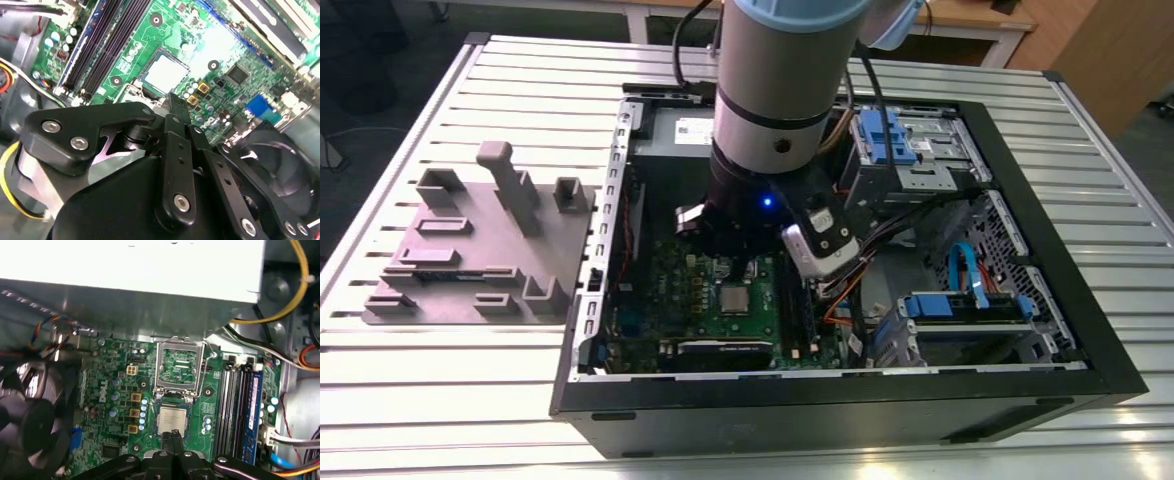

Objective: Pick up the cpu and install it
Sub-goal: 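Close the cpu cover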

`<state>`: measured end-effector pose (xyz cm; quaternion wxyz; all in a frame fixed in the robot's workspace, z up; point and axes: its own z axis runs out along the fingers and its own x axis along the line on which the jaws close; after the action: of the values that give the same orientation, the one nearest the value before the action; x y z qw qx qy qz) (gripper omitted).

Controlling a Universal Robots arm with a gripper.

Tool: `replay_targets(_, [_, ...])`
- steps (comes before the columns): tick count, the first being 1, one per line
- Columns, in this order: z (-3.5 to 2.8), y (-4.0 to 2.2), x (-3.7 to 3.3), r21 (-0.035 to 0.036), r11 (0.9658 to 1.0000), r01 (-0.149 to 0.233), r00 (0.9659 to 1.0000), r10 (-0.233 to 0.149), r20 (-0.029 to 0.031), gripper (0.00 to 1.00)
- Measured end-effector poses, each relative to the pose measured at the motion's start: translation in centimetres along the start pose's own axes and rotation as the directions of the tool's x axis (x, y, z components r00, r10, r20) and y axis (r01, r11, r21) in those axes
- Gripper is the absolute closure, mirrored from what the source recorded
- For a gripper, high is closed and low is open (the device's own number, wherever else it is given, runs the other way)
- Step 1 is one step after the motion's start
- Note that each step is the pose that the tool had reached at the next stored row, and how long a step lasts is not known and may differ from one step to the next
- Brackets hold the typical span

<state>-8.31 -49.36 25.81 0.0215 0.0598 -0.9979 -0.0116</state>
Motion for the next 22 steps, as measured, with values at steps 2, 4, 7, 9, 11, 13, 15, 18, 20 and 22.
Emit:
replay_targets(2, [0.01,0.0,0.0,0.0015,0.9993,0.037,0.9993,-0.037,-0.001,0.89])
replay_targets(4, [0.02,0.0,0.0,0.0029,0.9973,0.073,0.9973,-0.073,-0.0019,0.89])
replay_targets(7, [0.03,0.0,-0.01,0.0051,0.992,0.127,0.992,-0.127,-0.0035,0.89])
replay_targets(9, [0.05,0.0,-0.01,0.0066,0.9865,0.164,0.9865,-0.164,-0.0045,0.89])
replay_targets(11, [0.08,0.0,-0.01,0.0082,0.9801,0.198,0.9801,-0.198,-0.0045,0.89])
replay_targets(13, [0.11,0.0,0.0,0.0102,0.9733,0.229,0.9733,-0.229,-0.0032,0.89])
replay_targets(15, [0.13,-0.01,-0.01,0.0018,0.9688,0.248,0.9688,-0.248,0.0044,0.89])
replay_targets(18, [0.13,0.0,-0.01,-0.0451,0.9641,0.262,0.9651,-0.261,0.0248,0.89])
replay_targets(20, [0.13,0.0,-0.01,-0.0611,0.9598,0.274,0.9616,-0.272,0.0343,0.89])
replay_targets(22, [0.22,0.0,-0.02,-0.0605,0.9514,0.302,0.9532,-0.3,0.0375,0.89])
